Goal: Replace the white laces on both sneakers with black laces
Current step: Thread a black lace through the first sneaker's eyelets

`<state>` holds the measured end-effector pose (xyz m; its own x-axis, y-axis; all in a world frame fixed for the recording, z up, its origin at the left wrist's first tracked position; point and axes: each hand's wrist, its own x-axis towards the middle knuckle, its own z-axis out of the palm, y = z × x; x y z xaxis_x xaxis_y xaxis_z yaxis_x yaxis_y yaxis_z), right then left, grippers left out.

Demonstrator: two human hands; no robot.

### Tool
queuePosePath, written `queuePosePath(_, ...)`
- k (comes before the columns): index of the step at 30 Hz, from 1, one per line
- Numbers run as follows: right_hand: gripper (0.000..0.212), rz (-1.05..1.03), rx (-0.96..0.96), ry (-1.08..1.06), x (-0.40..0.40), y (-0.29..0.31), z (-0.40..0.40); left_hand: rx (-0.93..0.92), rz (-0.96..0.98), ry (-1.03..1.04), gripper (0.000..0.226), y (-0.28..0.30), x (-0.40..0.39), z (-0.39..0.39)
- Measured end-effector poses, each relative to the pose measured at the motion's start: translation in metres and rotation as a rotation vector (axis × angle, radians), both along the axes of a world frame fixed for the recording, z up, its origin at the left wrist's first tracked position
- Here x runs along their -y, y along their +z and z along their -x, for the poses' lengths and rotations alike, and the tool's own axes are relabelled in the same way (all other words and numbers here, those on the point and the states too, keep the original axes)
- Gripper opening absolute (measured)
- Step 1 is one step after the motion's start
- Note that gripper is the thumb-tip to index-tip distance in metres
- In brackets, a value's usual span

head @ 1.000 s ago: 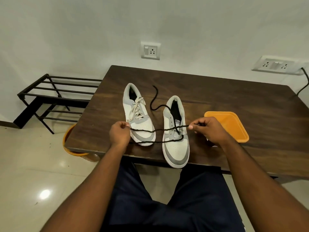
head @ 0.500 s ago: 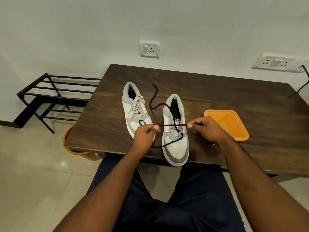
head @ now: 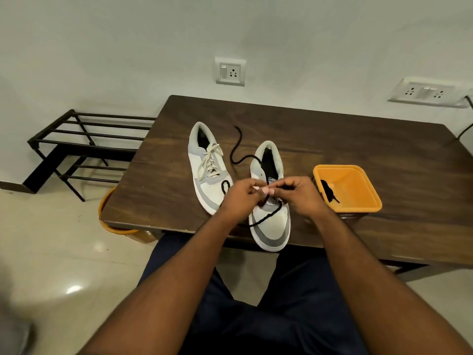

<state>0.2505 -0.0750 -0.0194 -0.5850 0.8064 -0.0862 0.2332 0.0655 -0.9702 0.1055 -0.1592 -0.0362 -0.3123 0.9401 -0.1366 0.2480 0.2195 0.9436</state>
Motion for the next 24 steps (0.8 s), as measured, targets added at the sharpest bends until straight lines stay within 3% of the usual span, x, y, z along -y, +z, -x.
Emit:
queuePosePath(1, 0.018, 0.026, -0.005, -0.011, -0.001, -0.001, -0.001, 0.134, -0.019, 0.023, 0.013, -0.001, 0.001, 0.000)
queuePosePath(3, 0.022, 0.074, -0.011, -0.034, -0.003, -0.003, -0.006, 0.226, -0.005, 0.051, 0.015, -0.007, 0.006, 0.003)
queuePosePath(8, 0.009, 0.104, -0.019, -0.069, 0.000, -0.011, -0.008, 0.100, -0.056, 0.095, 0.008, -0.015, 0.010, 0.000)
queuePosePath(12, 0.009, 0.100, -0.064, -0.081, 0.005, -0.012, 0.004, 0.246, -0.113, 0.028, 0.028, -0.009, 0.002, -0.005)
queuePosePath(16, 0.016, 0.221, -0.132, -0.129, 0.002, -0.011, 0.001, 0.256, -0.124, 0.076, 0.018, -0.016, 0.000, -0.005)
queuePosePath(19, 0.018, 0.154, -0.034, -0.192, 0.003, -0.015, 0.004, 0.279, -0.107, 0.058, 0.015, -0.017, 0.000, -0.007)
queuePosePath(24, 0.012, 0.267, -0.112, -0.152, 0.009, -0.024, 0.009, 0.226, -0.082, 0.090, 0.012, -0.015, -0.001, -0.007)
